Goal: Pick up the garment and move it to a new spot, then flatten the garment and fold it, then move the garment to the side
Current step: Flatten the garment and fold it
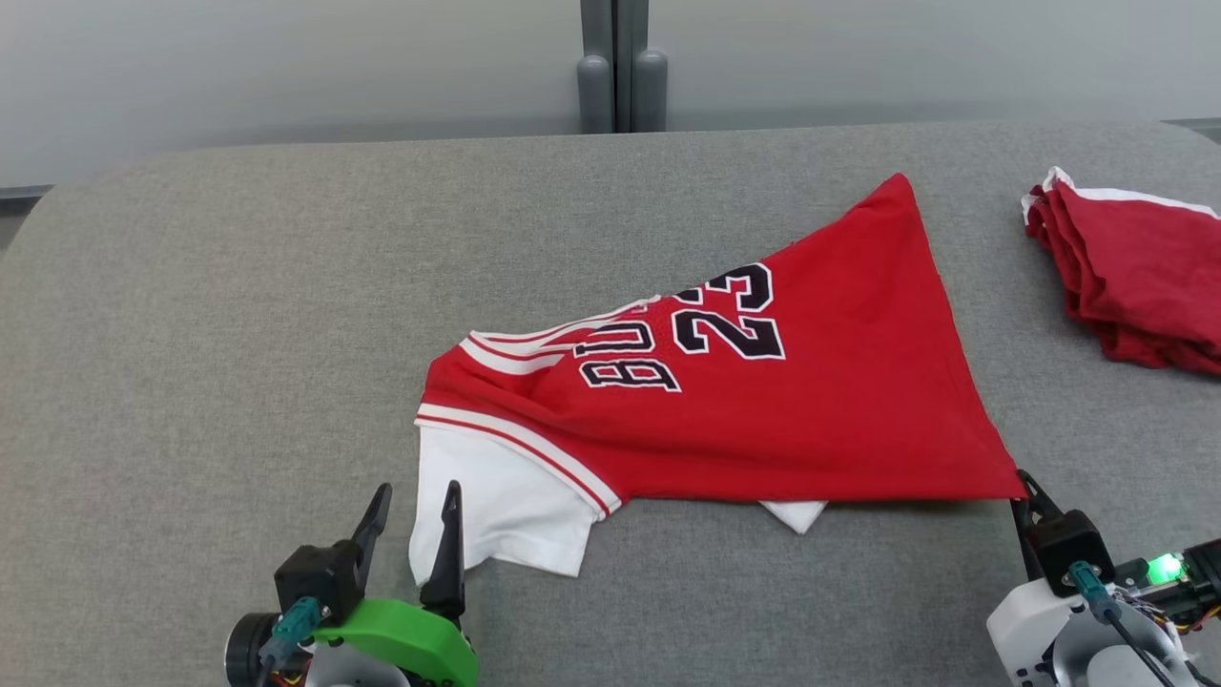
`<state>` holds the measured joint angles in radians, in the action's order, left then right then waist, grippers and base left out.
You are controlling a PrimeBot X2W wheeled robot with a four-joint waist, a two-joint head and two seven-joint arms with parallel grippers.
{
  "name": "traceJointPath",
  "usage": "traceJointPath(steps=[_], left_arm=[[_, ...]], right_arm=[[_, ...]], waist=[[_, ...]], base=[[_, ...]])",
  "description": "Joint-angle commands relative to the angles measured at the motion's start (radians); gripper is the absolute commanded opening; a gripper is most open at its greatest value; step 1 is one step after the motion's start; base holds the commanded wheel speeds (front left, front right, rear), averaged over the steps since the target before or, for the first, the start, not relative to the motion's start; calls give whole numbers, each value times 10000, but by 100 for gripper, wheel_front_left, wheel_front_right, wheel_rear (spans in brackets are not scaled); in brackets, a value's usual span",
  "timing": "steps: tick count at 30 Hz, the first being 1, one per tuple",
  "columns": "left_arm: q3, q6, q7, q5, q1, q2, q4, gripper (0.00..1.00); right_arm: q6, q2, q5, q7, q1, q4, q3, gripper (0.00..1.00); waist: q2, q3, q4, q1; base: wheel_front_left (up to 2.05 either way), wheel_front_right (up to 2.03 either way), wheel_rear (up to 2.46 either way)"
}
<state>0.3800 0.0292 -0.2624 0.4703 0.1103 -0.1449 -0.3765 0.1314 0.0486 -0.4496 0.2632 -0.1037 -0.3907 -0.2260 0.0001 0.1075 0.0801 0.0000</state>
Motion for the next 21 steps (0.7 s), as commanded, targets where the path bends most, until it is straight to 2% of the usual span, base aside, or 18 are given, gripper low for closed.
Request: traceJointPath(steps=[1, 2, 3, 11, 21], left_arm=[[-54, -33, -30, -112, -95, -58, 30, 100], [-52, -43, -29, -115, -98, -39, 36, 100], [-47, -54, -29, -110, -100, -17, 36, 100], [-136, -181, -30, -134, -235, 100, 74, 100], [-424, -288, -30, -270, -452, 205, 230, 100]], right_arm=[[-16, 40, 2, 19, 106, -38, -60, 8], [-16, 41, 105, 18, 132, -146, -96, 33], [-16, 40, 210, 19, 144, -206, -107, 100], [-16, 38, 811, 19, 360, -239, -159, 100], [-16, 43, 1047, 19, 820, 500, -805, 100]], waist=[[-1, 12, -36, 0], [-1, 19, -44, 0], [-1, 23, -44, 0], [-1, -82, -81, 0], [-1, -405, -369, 0]], base=[[0, 0, 0], [0, 0, 0], [0, 0, 0], [0, 0, 0], [0, 0, 0]])
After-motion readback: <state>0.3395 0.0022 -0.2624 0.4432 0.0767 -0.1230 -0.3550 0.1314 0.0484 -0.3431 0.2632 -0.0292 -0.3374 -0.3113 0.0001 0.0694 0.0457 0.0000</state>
